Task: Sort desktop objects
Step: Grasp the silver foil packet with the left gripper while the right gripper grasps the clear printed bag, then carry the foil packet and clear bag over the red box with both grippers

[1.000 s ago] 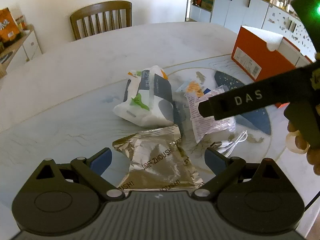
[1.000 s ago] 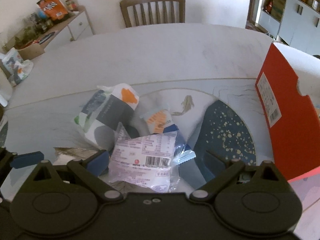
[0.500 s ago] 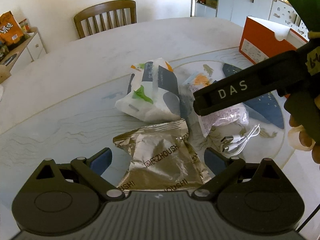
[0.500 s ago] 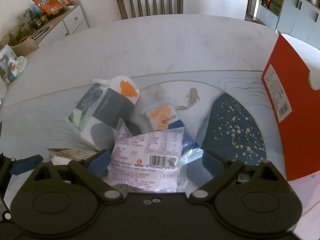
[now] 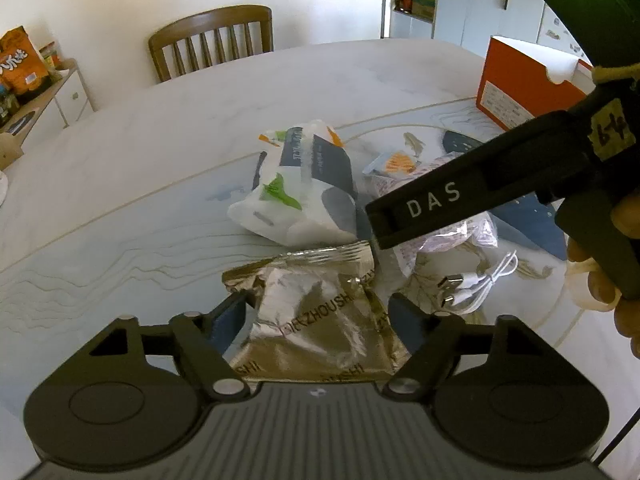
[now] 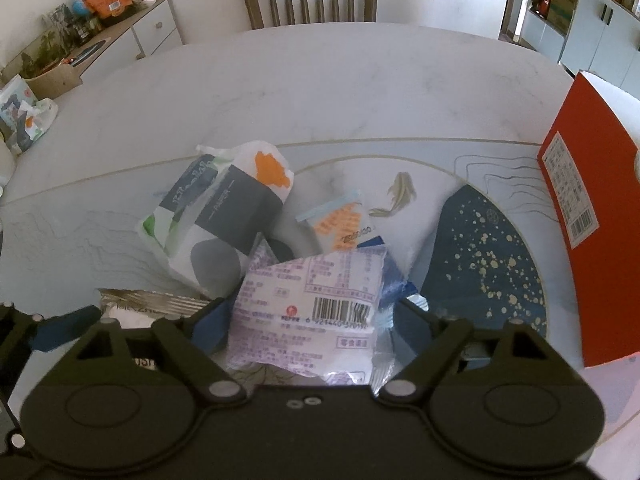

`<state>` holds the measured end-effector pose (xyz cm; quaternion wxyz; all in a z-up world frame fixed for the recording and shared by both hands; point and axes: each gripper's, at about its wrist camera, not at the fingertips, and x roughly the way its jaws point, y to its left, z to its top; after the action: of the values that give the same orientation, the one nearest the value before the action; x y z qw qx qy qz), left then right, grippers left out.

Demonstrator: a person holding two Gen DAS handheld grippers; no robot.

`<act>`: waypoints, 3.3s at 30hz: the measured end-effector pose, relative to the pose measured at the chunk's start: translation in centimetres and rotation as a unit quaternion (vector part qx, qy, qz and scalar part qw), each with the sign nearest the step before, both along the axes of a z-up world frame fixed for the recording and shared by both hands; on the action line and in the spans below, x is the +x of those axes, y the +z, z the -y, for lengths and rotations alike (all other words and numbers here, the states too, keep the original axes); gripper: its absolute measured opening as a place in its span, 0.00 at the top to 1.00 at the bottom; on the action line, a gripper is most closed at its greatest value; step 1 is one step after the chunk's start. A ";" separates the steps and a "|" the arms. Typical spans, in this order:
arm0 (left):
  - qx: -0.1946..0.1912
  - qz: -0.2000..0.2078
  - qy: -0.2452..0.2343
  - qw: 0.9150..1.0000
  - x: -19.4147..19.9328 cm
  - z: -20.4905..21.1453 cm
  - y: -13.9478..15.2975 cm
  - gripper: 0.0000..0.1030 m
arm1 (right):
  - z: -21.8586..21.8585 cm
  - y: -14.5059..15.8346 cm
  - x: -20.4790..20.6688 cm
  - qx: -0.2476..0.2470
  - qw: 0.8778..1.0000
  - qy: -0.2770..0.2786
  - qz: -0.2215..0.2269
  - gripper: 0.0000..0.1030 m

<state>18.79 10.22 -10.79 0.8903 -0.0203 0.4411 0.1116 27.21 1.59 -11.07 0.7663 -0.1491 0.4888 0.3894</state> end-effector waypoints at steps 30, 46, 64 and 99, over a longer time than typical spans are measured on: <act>-0.029 0.011 0.019 0.999 -0.6 -0.3 2.4 0.55 | 4.1 3.5 0.5 0.037 0.999 -0.010 -0.016 0.39; -0.053 0.044 0.000 0.998 -0.9 2.1 7.0 0.55 | 9.3 7.2 0.7 0.066 0.998 -0.016 -0.012 0.39; -0.086 0.076 -0.054 0.992 0.8 7.7 11.8 0.55 | 17.2 11.0 2.1 0.101 0.994 -0.028 -0.004 0.39; -0.069 0.091 -0.128 0.985 13.9 21.5 13.3 0.55 | 29.5 11.5 18.3 0.105 0.991 -0.068 0.039 0.39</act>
<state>32.71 -11.33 2.51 0.9301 -0.0350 0.3639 -0.0358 45.47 -27.95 0.46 0.8208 -0.0490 0.4243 0.3793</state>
